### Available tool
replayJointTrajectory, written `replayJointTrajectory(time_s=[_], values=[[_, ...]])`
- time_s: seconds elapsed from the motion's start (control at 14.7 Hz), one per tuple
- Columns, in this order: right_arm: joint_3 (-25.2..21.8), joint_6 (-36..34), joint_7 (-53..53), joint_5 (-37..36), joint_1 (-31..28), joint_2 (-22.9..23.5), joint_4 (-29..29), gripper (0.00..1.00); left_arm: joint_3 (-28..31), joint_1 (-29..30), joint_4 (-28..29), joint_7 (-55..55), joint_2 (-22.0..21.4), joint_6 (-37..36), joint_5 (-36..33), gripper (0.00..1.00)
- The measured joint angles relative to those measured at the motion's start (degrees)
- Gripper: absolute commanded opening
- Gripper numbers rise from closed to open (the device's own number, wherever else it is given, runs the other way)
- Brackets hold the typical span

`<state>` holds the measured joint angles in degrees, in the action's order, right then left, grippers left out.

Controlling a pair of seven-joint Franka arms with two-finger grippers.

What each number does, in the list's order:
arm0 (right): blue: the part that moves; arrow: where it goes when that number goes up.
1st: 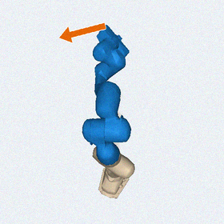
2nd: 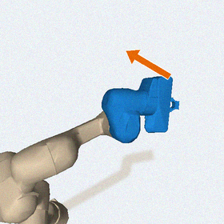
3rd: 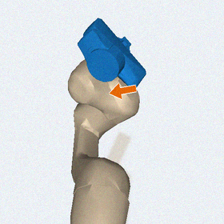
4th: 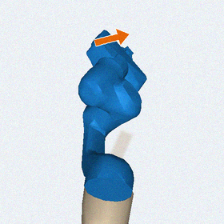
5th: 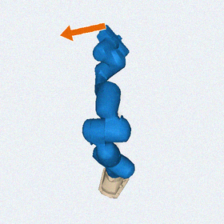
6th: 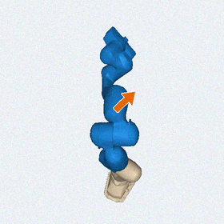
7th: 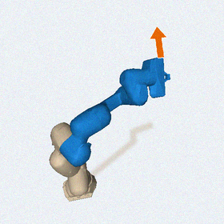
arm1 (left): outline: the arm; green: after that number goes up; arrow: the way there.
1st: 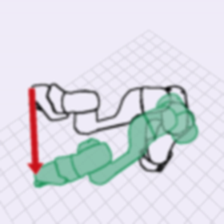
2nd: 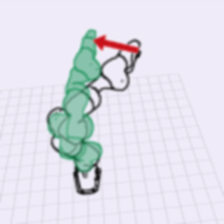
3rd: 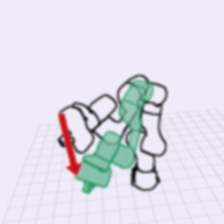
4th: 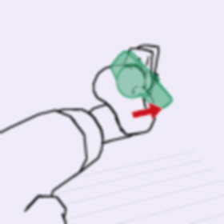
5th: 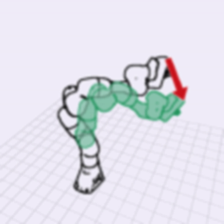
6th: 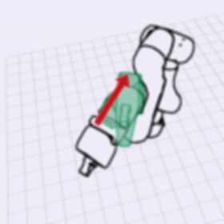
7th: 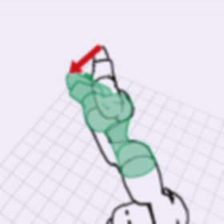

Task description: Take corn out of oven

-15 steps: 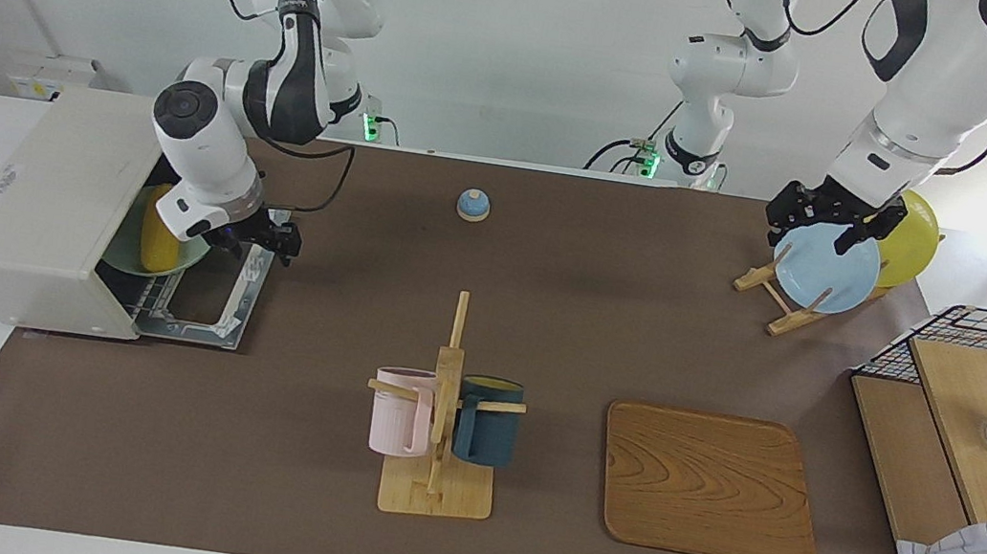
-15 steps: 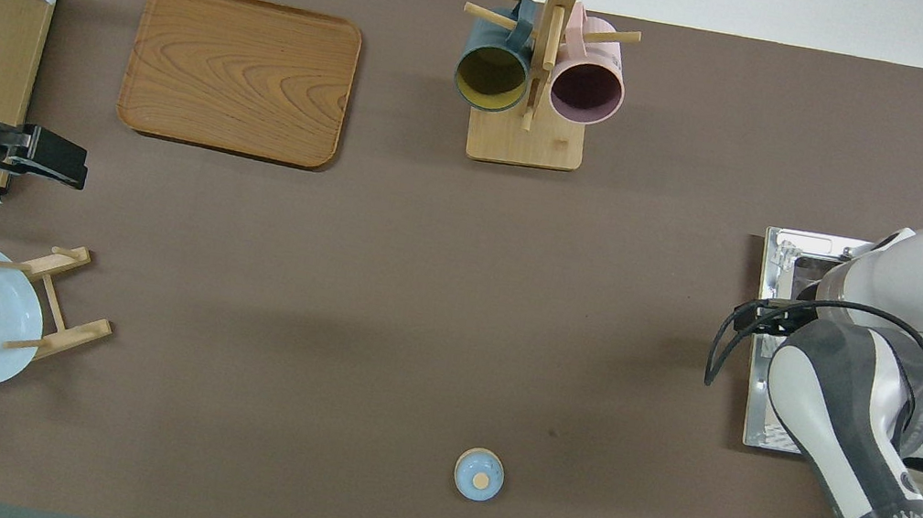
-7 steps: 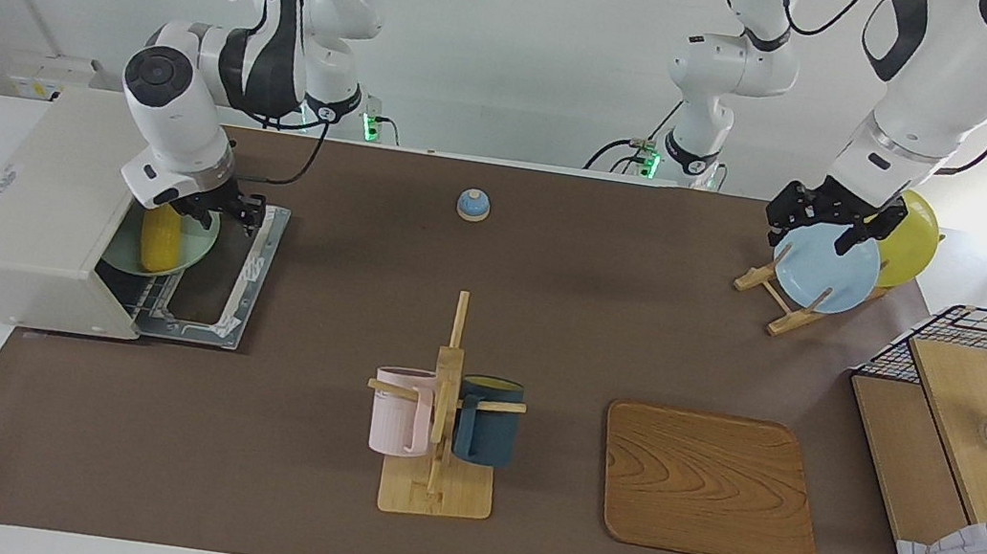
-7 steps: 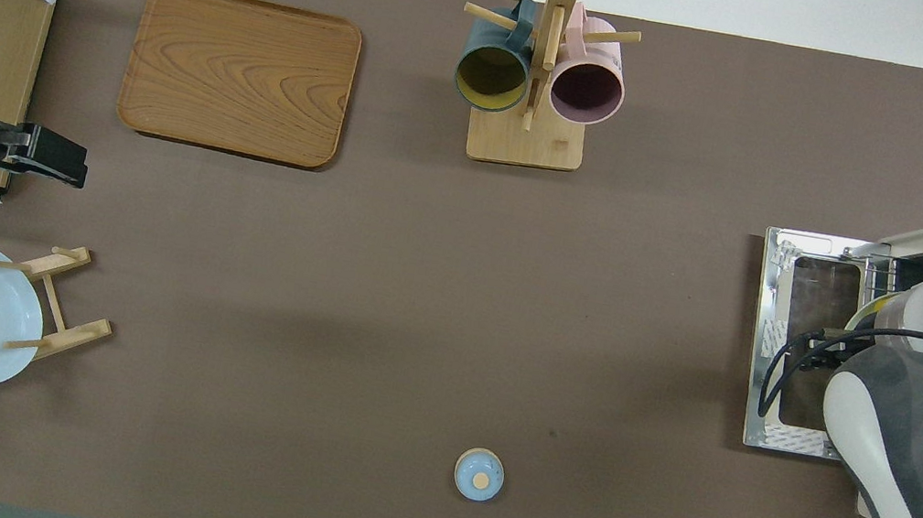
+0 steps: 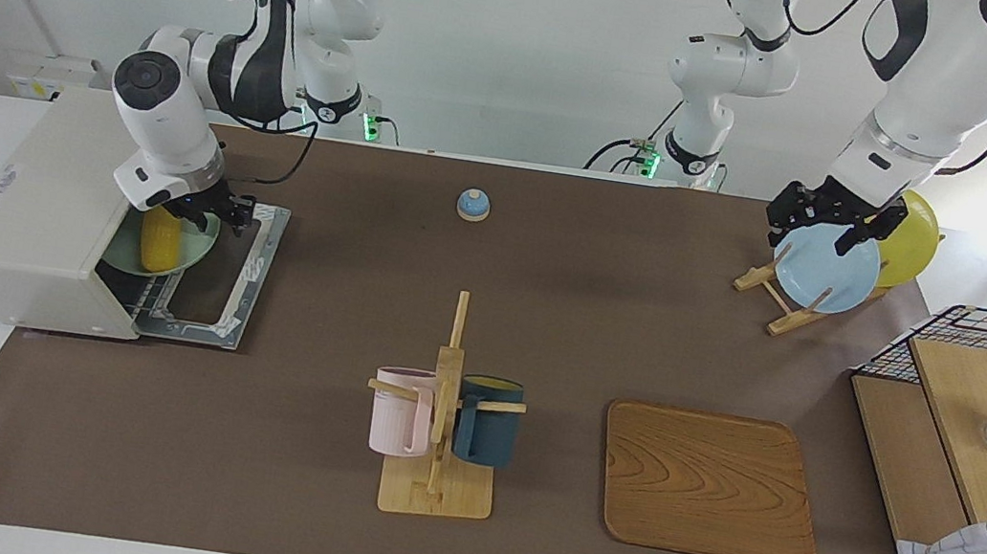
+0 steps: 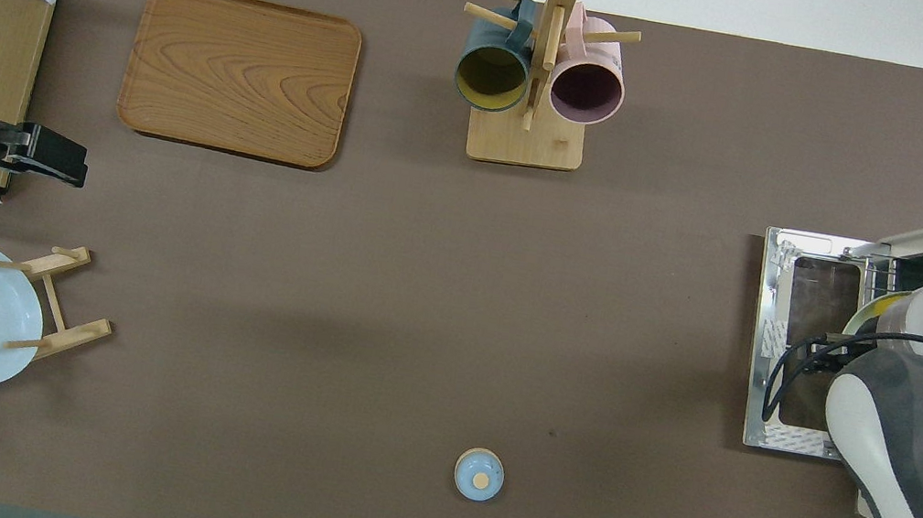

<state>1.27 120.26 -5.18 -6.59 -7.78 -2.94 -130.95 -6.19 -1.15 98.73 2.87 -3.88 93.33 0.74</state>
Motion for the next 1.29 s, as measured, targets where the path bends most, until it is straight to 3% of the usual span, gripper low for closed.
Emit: replayJointTrajectory(time_s=[0.07, 0.14, 0.2, 0.27, 0.82, 1.09, 1.29], values=[[0.0, 0.4, -0.1, 0.0, -0.2, -0.2, -0.7, 0.44, 0.0, 0.0, 0.0, 0.0, 0.0, 0.1, 0.0, 1.00], [0.0, 0.4, -0.2, 0.0, -0.2, -0.5, -1.2, 0.30, 0.0, 0.0, 0.0, 0.0, 0.0, 0.2, 0.0, 1.00], [0.0, 0.4, -0.2, 0.0, -0.2, -0.7, -1.4, 0.11, 0.0, 0.1, 0.0, 0.0, 0.0, 0.2, 0.0, 1.00], [0.0, 0.4, -0.5, -0.1, -0.2, -1.0, -1.6, 0.00, 0.0, 0.3, 0.0, 0.0, 0.0, 0.4, 0.0, 1.00], [1.0, -2.8, -3.6, -4.0, 1.3, -2.1, 1.6, 0.00, 0.0, 1.0, -0.1, 0.0, 0.0, 1.1, 0.0, 1.00], [1.5, -10.8, -3.0, -3.9, 7.2, -2.5, 8.1, 0.00, 0.0, 1.0, -0.1, 0.4, 0.0, 1.1, 0.0, 1.00], [1.8, -14.3, 3.9, -3.9, 13.8, -2.7, 10.3, 0.00, -0.1, 1.0, -0.1, 0.8, 0.0, 1.3, 0.0, 1.00]])
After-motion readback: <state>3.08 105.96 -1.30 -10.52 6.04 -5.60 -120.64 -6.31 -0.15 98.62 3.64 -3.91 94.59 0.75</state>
